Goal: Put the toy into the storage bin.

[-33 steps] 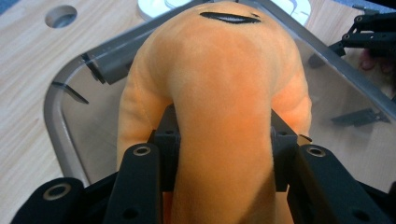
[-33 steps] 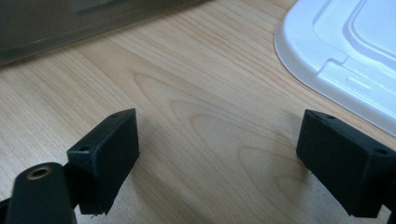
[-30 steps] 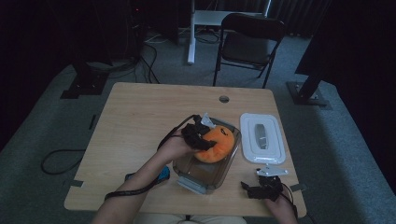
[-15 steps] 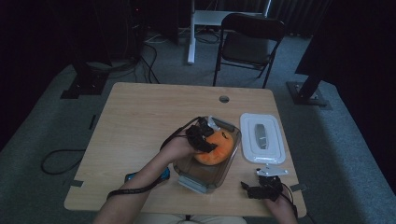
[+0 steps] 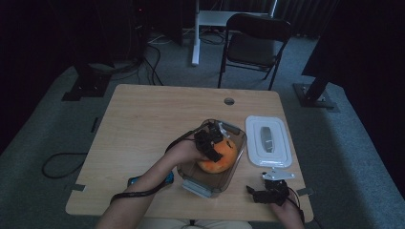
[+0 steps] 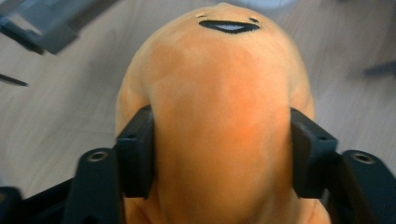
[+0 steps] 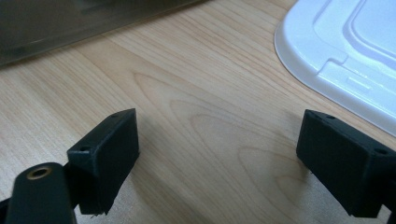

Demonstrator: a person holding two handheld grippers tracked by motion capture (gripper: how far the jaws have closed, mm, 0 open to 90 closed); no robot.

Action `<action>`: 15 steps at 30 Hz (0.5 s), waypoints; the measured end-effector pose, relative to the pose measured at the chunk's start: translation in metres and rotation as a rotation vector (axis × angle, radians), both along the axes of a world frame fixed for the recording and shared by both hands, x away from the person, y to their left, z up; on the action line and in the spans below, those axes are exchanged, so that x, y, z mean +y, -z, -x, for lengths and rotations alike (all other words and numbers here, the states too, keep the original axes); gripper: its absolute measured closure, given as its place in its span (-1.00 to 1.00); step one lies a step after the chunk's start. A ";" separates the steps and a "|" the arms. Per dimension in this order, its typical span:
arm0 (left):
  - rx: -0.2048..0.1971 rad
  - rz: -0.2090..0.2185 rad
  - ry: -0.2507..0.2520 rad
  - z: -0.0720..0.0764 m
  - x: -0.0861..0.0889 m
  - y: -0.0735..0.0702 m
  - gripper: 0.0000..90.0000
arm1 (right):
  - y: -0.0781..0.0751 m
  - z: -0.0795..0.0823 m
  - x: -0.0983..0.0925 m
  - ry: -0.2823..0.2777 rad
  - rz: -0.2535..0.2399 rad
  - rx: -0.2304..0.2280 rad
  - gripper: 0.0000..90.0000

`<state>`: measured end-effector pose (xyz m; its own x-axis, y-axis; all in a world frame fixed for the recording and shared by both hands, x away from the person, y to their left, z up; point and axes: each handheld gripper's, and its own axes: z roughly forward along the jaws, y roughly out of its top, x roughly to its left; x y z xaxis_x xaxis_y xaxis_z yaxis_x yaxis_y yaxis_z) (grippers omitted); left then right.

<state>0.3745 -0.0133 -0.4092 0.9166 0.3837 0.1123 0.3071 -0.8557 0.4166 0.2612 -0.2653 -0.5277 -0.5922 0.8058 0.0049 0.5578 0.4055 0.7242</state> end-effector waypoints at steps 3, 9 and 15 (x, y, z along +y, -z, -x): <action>0.000 -0.032 0.019 0.002 -0.003 0.001 -0.25 | 0.000 0.000 0.000 0.001 0.001 0.000 -0.72; 0.010 -0.041 0.005 0.001 -0.004 0.001 -0.36 | 0.000 0.000 0.000 0.003 0.000 0.000 -0.72; 0.021 -0.006 -0.008 0.001 -0.001 -0.002 -0.55 | 0.000 0.001 0.000 0.004 0.000 0.000 -0.72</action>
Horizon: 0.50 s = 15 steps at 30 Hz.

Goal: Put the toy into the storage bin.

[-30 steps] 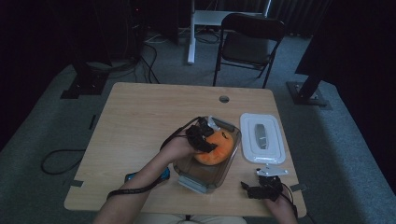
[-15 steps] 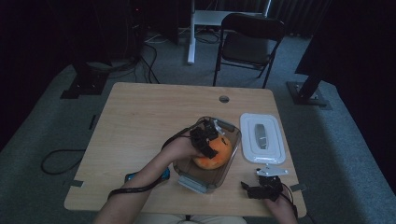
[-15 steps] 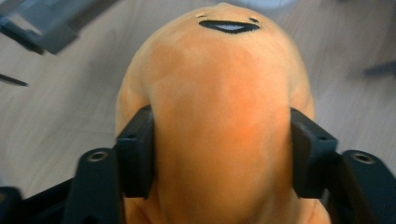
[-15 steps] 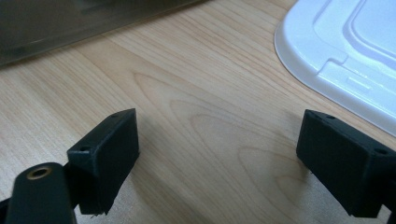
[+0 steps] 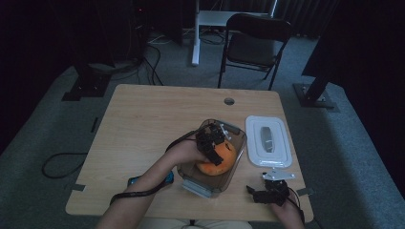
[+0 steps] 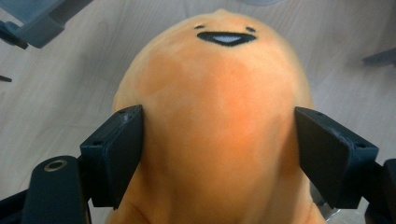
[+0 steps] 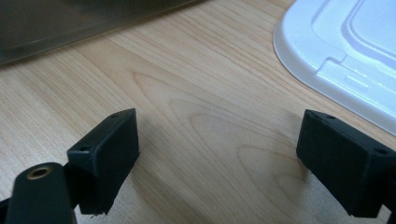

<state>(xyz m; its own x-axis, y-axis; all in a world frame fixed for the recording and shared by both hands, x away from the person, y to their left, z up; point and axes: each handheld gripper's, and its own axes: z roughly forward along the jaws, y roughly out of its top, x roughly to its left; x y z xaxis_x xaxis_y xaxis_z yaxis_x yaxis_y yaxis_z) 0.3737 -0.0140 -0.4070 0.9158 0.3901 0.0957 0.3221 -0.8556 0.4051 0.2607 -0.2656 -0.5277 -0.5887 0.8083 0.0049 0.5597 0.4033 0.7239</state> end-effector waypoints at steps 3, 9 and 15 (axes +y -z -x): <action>0.002 0.022 0.001 0.001 0.004 -0.002 -0.55 | 0.000 0.000 0.000 0.000 0.000 0.000 -0.72; 0.028 0.079 -0.014 0.001 0.013 -0.006 -0.58 | 0.000 0.000 0.000 0.000 0.000 0.000 -0.72; 0.037 0.183 -0.032 0.006 0.024 -0.013 -0.58 | 0.000 0.000 0.000 -0.001 0.000 -0.001 -0.72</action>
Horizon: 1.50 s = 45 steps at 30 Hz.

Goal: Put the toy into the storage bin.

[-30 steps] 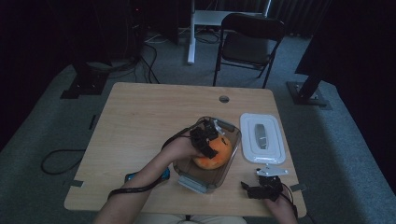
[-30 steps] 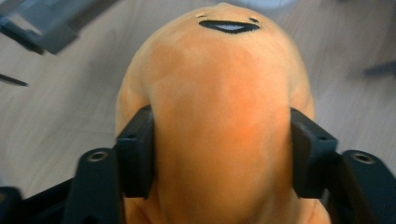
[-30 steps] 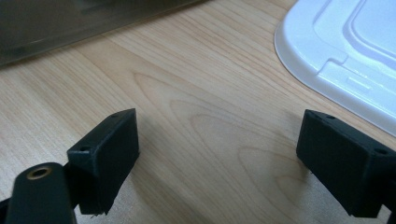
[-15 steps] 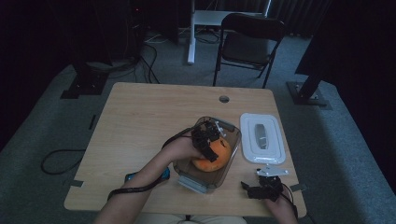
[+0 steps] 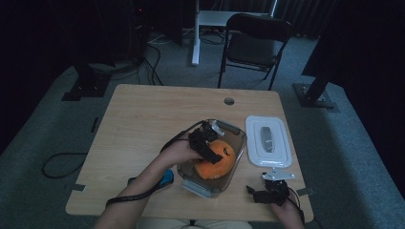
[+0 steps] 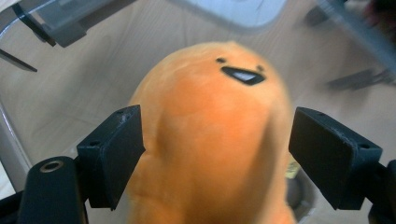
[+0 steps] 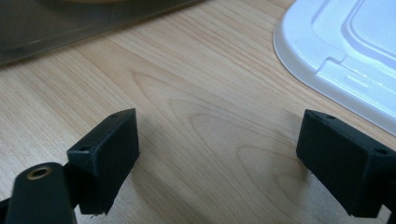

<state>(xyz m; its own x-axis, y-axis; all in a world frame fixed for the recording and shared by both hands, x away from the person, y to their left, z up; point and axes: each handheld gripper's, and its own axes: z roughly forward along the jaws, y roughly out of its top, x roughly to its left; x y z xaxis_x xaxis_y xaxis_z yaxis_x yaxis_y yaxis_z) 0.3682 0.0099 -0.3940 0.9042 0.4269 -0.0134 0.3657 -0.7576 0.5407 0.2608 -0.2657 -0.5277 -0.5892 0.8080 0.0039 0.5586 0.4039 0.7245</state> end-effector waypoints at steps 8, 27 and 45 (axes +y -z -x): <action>-0.024 0.103 0.035 0.006 0.017 -0.005 -0.58 | 0.000 0.000 0.000 0.000 0.000 0.000 -0.72; -0.100 0.141 0.013 0.041 0.050 -0.024 -0.78 | 0.000 0.000 0.000 0.011 -0.001 0.001 -0.72; -0.098 0.155 -0.033 0.059 0.104 -0.012 -0.99 | 0.000 0.000 0.000 0.014 0.000 0.001 -0.72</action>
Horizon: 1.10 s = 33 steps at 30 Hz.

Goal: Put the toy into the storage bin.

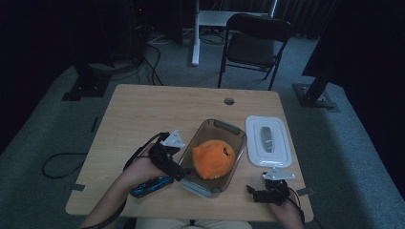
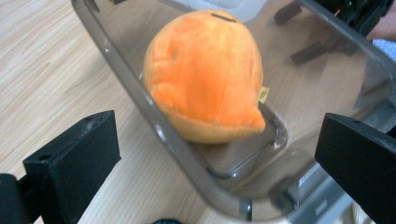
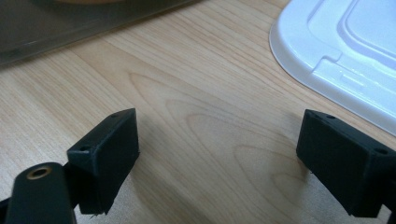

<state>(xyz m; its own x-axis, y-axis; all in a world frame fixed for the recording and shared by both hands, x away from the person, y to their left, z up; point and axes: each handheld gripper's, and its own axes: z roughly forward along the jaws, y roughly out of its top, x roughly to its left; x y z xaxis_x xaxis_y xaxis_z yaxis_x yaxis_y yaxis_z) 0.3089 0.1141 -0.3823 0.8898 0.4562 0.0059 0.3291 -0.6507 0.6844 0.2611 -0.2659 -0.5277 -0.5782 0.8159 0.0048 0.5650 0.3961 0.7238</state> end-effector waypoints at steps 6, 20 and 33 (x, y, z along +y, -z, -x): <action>-0.002 -0.014 -0.020 0.007 0.018 0.006 -0.99 | 0.000 0.000 0.000 0.000 0.000 0.000 -0.72; 0.006 -0.010 -0.082 0.018 0.054 0.025 -0.99 | 0.000 0.000 0.000 0.007 0.000 0.000 -0.72; 0.037 -0.029 -0.147 0.032 0.084 0.049 -0.99 | 0.000 0.000 0.000 0.007 0.001 0.000 -0.72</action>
<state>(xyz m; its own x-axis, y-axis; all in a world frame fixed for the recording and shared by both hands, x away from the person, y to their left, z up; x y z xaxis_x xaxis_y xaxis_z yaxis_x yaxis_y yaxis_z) 0.2764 0.1983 -0.4317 0.8132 0.5818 -0.0106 0.4472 -0.6131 0.6513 0.2612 -0.2662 -0.5277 -0.5724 0.8199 0.0042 0.5677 0.3926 0.7236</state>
